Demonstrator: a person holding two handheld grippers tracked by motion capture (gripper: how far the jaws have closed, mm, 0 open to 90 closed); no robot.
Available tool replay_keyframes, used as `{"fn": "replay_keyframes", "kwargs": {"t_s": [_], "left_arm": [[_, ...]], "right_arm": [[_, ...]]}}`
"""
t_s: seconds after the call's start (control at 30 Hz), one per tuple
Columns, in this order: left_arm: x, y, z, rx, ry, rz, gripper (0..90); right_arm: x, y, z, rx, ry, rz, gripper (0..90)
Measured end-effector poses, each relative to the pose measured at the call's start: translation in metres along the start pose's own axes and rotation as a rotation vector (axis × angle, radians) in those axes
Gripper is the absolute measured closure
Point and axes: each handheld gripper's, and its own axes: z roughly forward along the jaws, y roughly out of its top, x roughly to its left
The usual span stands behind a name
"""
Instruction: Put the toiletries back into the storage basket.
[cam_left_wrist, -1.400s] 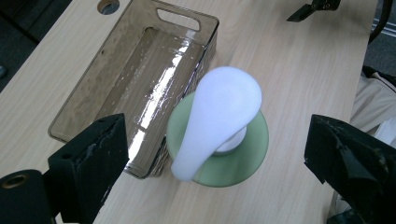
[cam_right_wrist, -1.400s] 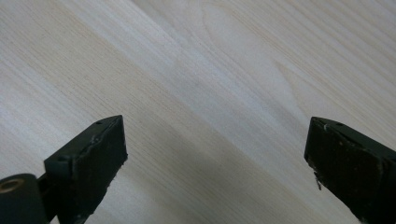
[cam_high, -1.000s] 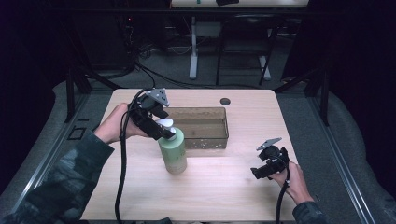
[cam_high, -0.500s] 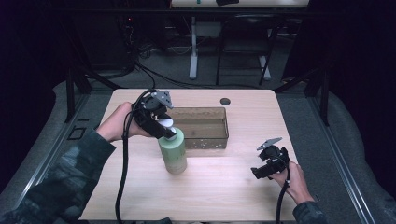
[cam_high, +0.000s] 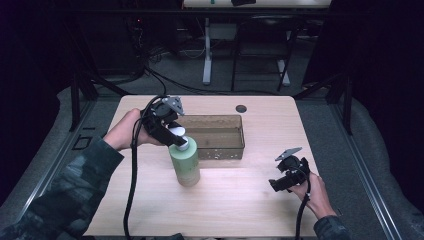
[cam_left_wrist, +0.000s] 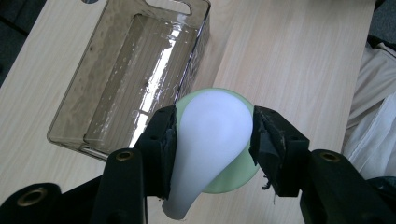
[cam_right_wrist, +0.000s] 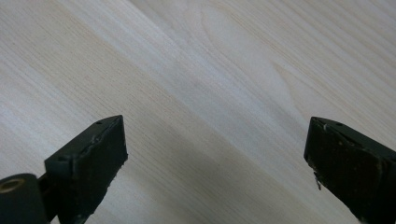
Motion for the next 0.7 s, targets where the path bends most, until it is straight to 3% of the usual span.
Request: {"fn": "replay_keyframes", "kwargs": {"t_s": [0.47, 0.7], "left_arm": [[0.0033, -0.0029, 0.0011, -0.010, -0.010, 0.020, 62.0], [0.0027, -0.0029, -0.0007, 0.003, -0.022, 0.038, 62.8]], "right_arm": [[-0.0008, -0.0002, -0.0001, 0.001, -0.009, -0.006, 5.3], [-0.0011, -0.0002, 0.0001, 0.001, -0.012, -0.008, 5.3]]}}
